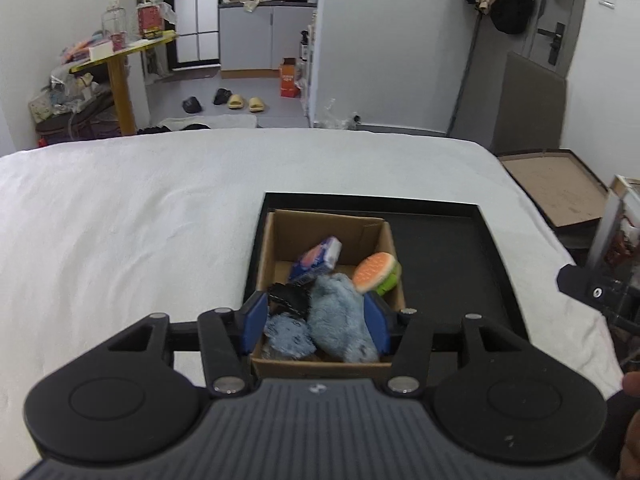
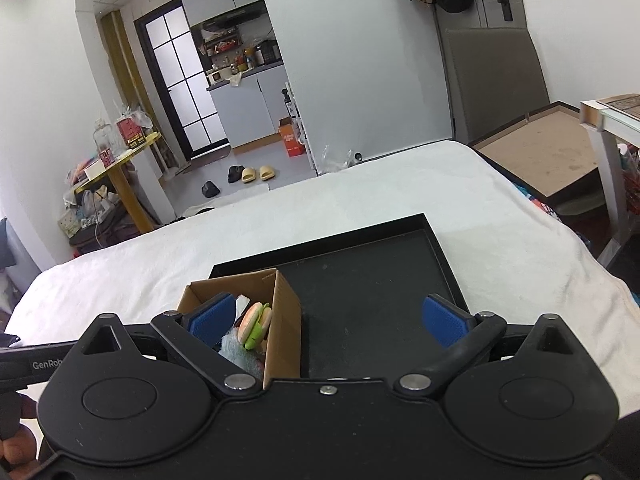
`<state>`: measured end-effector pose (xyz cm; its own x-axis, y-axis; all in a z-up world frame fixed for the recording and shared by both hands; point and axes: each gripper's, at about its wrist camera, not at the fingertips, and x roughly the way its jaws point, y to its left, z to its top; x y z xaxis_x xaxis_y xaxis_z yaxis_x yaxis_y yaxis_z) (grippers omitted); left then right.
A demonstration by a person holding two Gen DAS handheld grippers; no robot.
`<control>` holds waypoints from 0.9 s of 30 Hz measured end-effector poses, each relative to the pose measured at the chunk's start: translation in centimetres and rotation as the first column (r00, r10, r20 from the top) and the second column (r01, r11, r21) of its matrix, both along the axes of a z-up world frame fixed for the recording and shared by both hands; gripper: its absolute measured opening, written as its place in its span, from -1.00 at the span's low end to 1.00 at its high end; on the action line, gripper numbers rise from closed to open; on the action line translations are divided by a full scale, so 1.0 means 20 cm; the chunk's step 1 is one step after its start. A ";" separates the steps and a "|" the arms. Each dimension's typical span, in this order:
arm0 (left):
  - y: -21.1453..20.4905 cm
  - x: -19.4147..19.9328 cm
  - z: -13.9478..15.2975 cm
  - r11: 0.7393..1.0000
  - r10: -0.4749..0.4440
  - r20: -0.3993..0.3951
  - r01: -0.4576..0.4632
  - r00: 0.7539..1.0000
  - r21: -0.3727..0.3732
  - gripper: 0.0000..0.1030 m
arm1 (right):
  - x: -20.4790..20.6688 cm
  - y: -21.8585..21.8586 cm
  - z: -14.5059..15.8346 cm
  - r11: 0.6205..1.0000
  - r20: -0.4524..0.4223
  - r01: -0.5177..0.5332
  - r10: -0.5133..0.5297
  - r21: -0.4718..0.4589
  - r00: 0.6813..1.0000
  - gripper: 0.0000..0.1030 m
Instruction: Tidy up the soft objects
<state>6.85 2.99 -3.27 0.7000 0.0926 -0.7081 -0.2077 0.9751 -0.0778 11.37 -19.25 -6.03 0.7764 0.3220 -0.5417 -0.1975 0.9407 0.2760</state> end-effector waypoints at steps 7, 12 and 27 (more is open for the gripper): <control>-0.04 -0.07 0.10 1.000 -0.010 -0.020 0.010 1.000 -0.008 0.73 | -0.05 -0.05 0.08 1.000 -0.015 -0.009 0.009 0.011 1.000 1.00; -0.08 -0.13 0.19 1.000 -0.019 -0.010 0.019 1.000 0.018 0.96 | -0.11 -0.09 0.15 1.000 -0.011 0.008 -0.008 0.013 1.000 1.00; -0.10 -0.24 0.40 0.998 -0.056 0.008 0.056 0.998 0.018 1.00 | -0.24 -0.13 0.33 0.998 -0.032 0.044 -0.046 -0.039 0.998 1.00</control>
